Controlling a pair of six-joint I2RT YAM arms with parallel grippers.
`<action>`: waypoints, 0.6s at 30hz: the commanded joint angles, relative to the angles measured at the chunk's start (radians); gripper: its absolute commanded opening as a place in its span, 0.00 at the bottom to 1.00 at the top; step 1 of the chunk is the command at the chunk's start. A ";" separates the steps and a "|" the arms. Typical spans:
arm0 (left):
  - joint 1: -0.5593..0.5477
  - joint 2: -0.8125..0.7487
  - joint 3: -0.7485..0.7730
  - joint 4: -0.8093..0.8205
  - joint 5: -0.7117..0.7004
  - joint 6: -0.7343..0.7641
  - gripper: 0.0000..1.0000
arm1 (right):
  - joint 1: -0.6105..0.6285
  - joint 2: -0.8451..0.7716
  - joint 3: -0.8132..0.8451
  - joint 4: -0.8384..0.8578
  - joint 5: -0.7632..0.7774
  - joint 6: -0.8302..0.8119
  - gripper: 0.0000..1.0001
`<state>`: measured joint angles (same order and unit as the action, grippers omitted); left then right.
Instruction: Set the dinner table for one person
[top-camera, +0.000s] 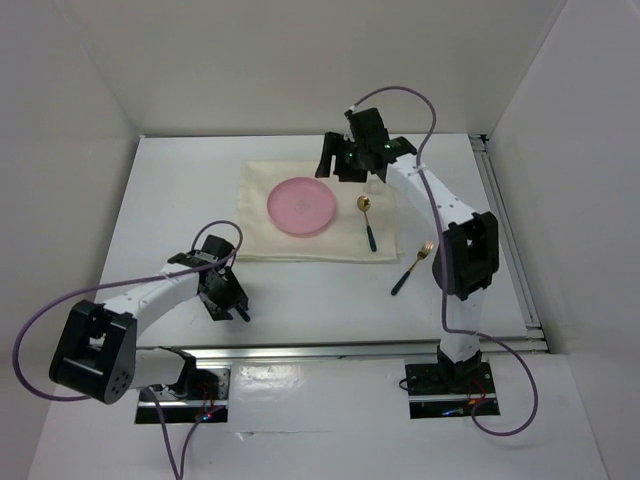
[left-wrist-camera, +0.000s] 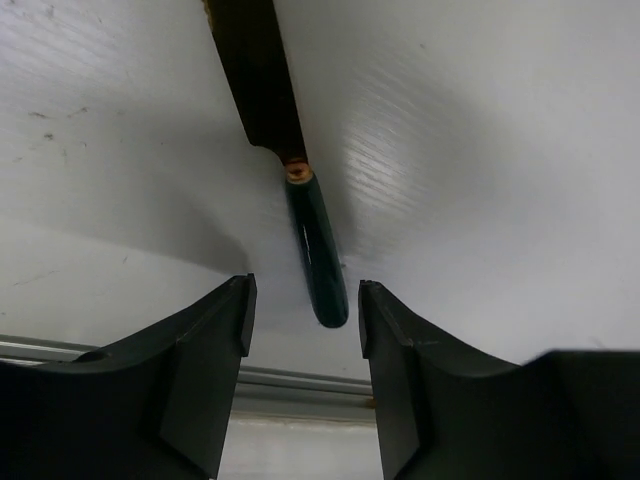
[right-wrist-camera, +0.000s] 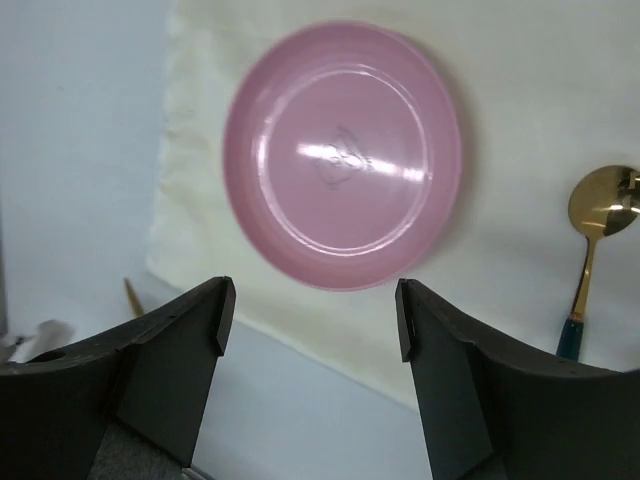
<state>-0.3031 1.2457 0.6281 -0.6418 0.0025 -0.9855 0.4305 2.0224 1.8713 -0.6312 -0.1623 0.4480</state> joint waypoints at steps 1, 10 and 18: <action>-0.004 0.057 -0.024 0.073 -0.018 -0.045 0.59 | 0.017 -0.141 -0.027 0.047 0.027 -0.009 0.77; -0.017 0.080 0.044 -0.024 -0.107 -0.073 0.00 | 0.007 -0.289 -0.069 0.038 0.121 -0.028 0.77; -0.275 0.029 0.373 -0.071 -0.090 0.073 0.00 | -0.139 -0.473 -0.354 0.045 0.206 -0.026 0.77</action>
<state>-0.5156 1.2312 0.8360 -0.7364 -0.0975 -0.9829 0.3477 1.6394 1.6051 -0.5915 -0.0425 0.4244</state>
